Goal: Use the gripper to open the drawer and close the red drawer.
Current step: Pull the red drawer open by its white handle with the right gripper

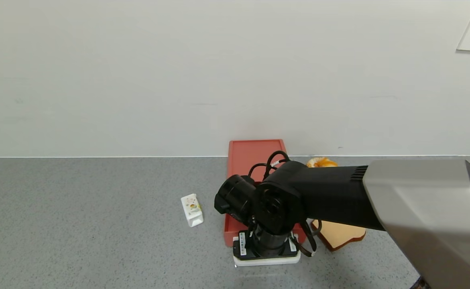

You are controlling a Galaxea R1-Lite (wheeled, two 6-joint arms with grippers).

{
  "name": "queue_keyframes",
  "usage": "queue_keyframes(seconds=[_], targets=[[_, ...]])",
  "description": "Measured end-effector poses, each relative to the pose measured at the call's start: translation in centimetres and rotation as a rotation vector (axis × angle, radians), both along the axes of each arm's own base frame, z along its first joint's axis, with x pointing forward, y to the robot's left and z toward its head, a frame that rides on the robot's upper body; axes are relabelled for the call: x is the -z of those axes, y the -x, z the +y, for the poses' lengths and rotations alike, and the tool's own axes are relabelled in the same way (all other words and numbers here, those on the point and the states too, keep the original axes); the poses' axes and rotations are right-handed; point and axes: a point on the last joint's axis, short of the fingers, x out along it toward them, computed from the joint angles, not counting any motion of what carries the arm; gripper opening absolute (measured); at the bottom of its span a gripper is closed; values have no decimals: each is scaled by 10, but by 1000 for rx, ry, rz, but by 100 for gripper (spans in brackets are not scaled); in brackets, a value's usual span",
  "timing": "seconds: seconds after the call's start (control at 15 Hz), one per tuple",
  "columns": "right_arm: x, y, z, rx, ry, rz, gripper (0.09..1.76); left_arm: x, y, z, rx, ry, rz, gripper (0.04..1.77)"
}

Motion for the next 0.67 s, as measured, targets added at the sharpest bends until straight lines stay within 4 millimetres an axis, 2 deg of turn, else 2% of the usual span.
queue_keyframes(seconds=[0.67], targets=[[-1,13,3,-13,3,18,171,0,0,0,-1,0,0,172]])
